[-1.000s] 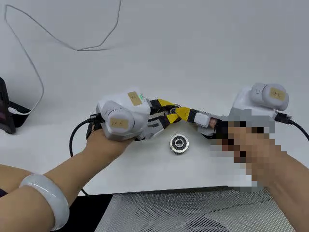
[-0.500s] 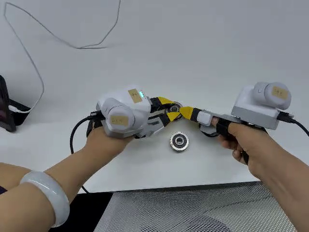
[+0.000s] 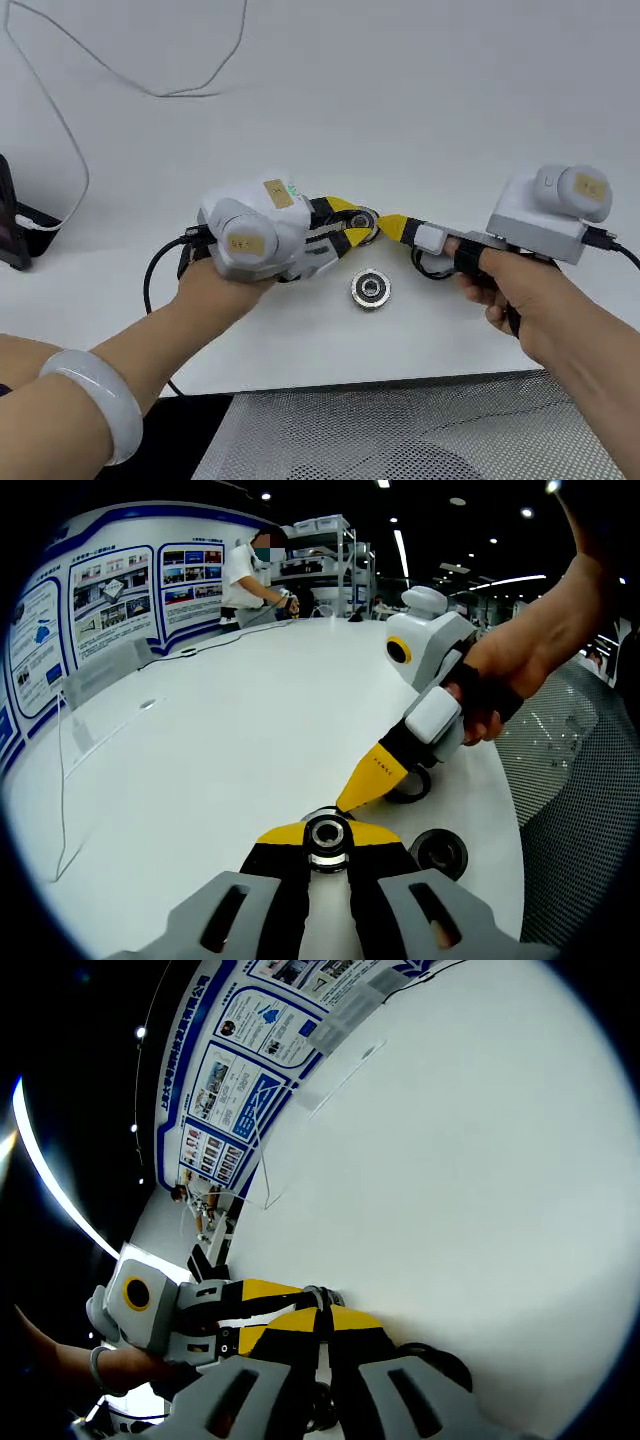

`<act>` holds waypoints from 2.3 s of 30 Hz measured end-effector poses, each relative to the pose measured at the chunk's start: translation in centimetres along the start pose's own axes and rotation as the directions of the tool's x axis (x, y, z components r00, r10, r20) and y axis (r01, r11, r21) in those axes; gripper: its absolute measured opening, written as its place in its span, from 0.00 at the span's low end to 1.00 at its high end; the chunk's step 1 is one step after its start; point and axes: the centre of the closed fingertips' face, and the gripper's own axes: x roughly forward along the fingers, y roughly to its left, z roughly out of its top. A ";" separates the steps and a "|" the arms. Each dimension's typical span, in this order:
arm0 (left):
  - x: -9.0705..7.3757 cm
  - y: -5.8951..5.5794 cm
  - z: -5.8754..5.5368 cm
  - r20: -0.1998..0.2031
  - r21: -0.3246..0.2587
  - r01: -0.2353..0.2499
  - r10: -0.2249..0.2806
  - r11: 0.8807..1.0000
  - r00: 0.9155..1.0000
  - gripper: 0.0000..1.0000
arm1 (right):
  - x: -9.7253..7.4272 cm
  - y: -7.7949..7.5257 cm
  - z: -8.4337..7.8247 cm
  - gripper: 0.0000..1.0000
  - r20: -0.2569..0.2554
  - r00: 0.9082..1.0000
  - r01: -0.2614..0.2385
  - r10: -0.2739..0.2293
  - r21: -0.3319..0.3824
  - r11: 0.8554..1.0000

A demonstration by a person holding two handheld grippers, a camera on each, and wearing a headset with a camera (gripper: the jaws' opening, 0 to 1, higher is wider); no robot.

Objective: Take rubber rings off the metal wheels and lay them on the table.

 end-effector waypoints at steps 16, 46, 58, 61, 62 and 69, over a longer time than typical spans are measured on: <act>0.0 0.0 -0.1 0.001 -0.002 -0.001 0.001 1.000 1.000 0.14 | 0.0 0.2 0.1 0.04 -0.013 0.998 0.051 -0.053 -0.125 0.991; 0.0 0.1 -0.1 0.000 -0.006 -0.004 0.004 1.000 1.000 0.13 | 0.1 1.3 0.0 0.01 -0.020 1.000 0.014 -0.016 -0.120 0.993; 0.1 0.0 -0.1 0.000 -0.004 -0.002 0.002 1.000 1.000 0.13 | 0.0 2.4 -0.2 0.01 -0.038 0.999 -0.033 0.028 -0.131 0.991; 0.1 0.0 -0.1 -0.002 -0.001 0.001 -0.001 1.000 1.000 0.13 | -0.1 2.7 -0.3 0.01 -0.046 0.998 -0.048 0.041 -0.145 0.988; 0.1 0.0 -0.1 -0.003 0.001 0.002 -0.002 1.000 1.000 0.14 | -0.1 2.7 -0.3 0.01 -0.044 0.998 -0.047 0.040 -0.147 0.988; 0.0 -0.1 -0.1 0.001 -0.004 0.016 -0.016 1.000 1.000 0.15 | -0.1 2.2 -0.1 0.01 -0.030 0.999 -0.029 0.024 -0.146 0.989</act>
